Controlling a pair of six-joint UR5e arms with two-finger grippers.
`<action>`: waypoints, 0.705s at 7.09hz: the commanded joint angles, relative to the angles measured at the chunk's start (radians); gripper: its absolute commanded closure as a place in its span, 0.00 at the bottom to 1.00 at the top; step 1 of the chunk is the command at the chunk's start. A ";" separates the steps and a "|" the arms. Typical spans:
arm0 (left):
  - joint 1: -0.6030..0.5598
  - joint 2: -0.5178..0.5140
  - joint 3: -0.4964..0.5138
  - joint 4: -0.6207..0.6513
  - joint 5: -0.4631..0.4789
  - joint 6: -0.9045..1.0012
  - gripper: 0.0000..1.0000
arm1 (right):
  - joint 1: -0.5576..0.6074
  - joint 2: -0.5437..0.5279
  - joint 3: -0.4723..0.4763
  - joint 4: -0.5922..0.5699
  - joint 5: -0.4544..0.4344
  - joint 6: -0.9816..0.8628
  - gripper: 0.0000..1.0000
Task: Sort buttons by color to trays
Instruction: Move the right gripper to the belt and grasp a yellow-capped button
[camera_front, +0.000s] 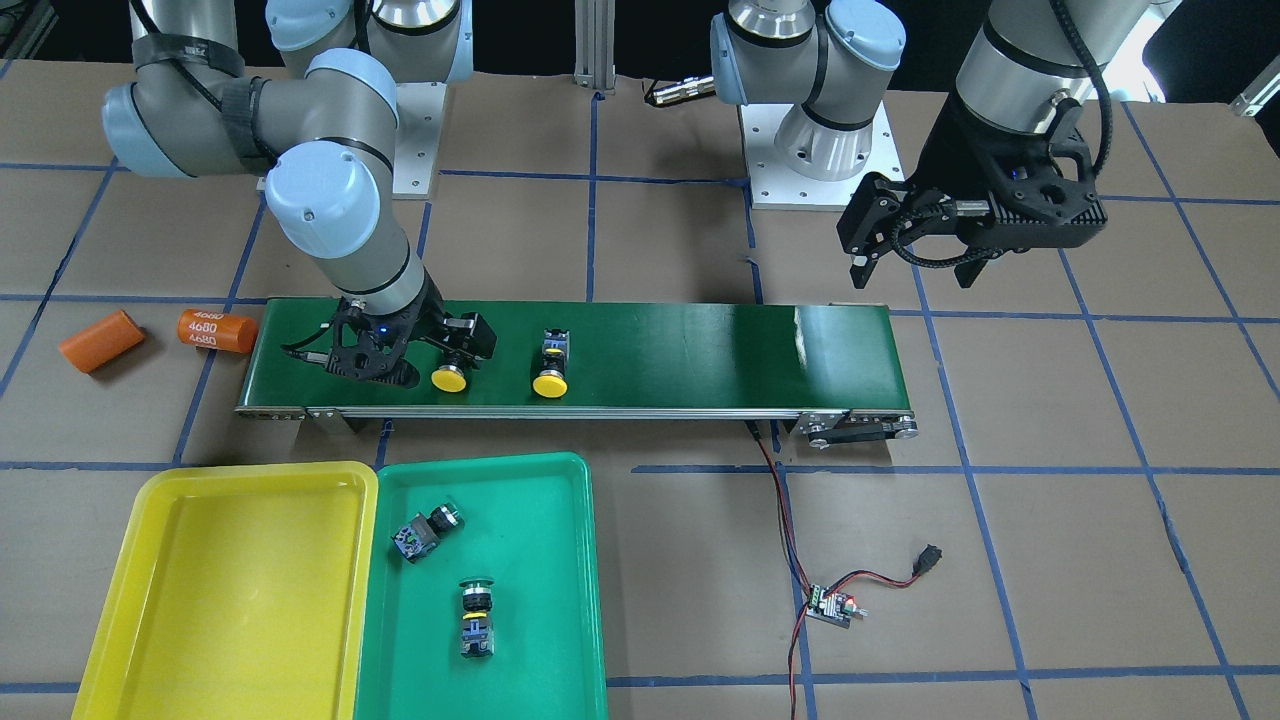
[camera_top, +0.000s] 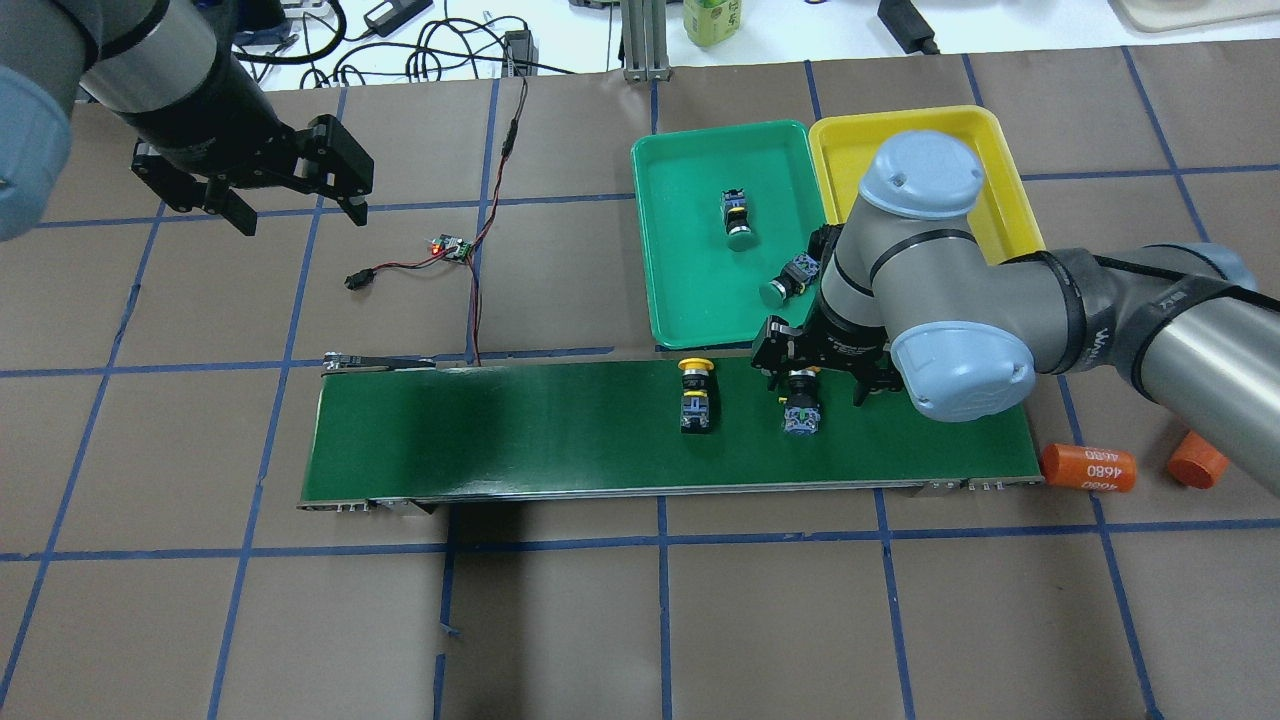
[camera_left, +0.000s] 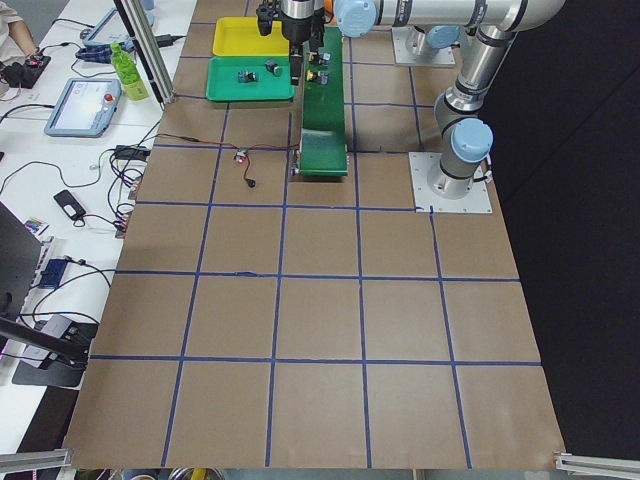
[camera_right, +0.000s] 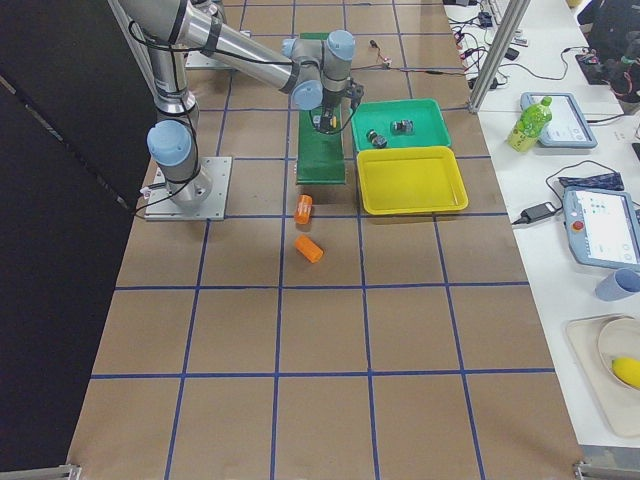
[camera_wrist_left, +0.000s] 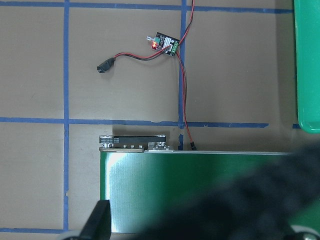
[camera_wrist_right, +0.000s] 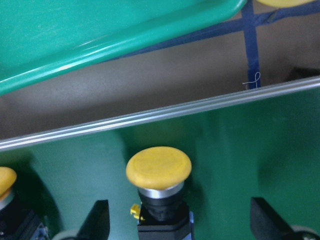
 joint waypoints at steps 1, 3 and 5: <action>0.008 0.016 -0.002 -0.002 0.005 -0.006 0.00 | -0.001 0.004 0.003 0.005 -0.002 -0.002 0.75; 0.012 -0.002 0.026 -0.004 0.005 -0.004 0.00 | -0.004 -0.006 0.022 0.002 -0.005 0.000 1.00; 0.012 0.011 0.024 -0.014 -0.002 -0.004 0.00 | -0.019 -0.021 -0.039 -0.012 -0.019 -0.006 1.00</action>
